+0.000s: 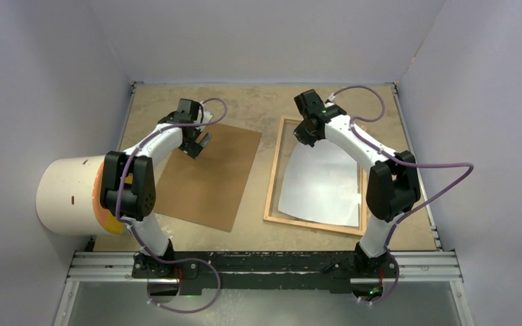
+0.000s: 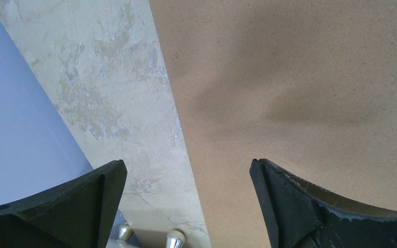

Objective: Put the photo into the frame
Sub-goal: Turn over the photo from the photo frame.

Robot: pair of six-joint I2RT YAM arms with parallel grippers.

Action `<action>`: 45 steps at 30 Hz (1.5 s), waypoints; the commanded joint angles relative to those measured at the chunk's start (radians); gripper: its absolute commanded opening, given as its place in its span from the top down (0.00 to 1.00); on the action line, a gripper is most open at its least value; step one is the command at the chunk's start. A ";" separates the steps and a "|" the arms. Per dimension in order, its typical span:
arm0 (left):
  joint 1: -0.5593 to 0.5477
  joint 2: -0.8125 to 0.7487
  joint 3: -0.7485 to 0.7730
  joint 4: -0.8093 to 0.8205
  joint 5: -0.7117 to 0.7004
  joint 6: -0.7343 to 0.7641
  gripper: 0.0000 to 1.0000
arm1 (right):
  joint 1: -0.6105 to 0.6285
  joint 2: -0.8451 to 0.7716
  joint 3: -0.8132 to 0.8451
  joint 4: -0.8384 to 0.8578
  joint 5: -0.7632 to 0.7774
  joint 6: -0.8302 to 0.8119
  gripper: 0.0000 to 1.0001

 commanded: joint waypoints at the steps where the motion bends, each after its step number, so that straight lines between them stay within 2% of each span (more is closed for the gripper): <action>1: -0.002 -0.016 0.005 0.029 -0.008 0.013 0.00 | 0.001 -0.060 -0.022 -0.026 0.102 0.143 1.00; 8: -0.002 -0.008 0.008 0.034 -0.010 0.018 0.00 | 0.002 0.001 0.028 -0.031 0.112 0.024 1.00; 17: -0.002 -0.006 0.005 0.037 -0.010 0.021 0.00 | 0.001 0.105 0.073 -0.014 -0.009 -0.143 1.00; 22: -0.002 -0.005 0.002 0.039 -0.013 0.023 0.00 | 0.001 0.122 0.069 -0.047 0.003 -0.115 1.00; 29: -0.002 -0.009 -0.006 0.046 -0.016 0.026 0.00 | 0.001 0.075 0.039 0.015 0.009 -0.058 1.00; 35: -0.002 -0.011 -0.008 0.049 -0.015 0.029 0.00 | 0.005 0.097 0.055 0.009 -0.018 -0.042 1.00; 37: -0.002 -0.014 -0.009 0.052 -0.015 0.032 0.00 | 0.005 0.112 0.059 -0.002 -0.028 -0.048 0.85; 42: -0.002 -0.012 -0.012 0.056 -0.015 0.031 0.00 | 0.005 0.122 0.033 0.031 -0.080 -0.099 0.32; 45: -0.002 -0.012 -0.014 0.056 -0.013 0.032 0.00 | 0.005 0.098 0.001 0.091 -0.097 -0.139 0.20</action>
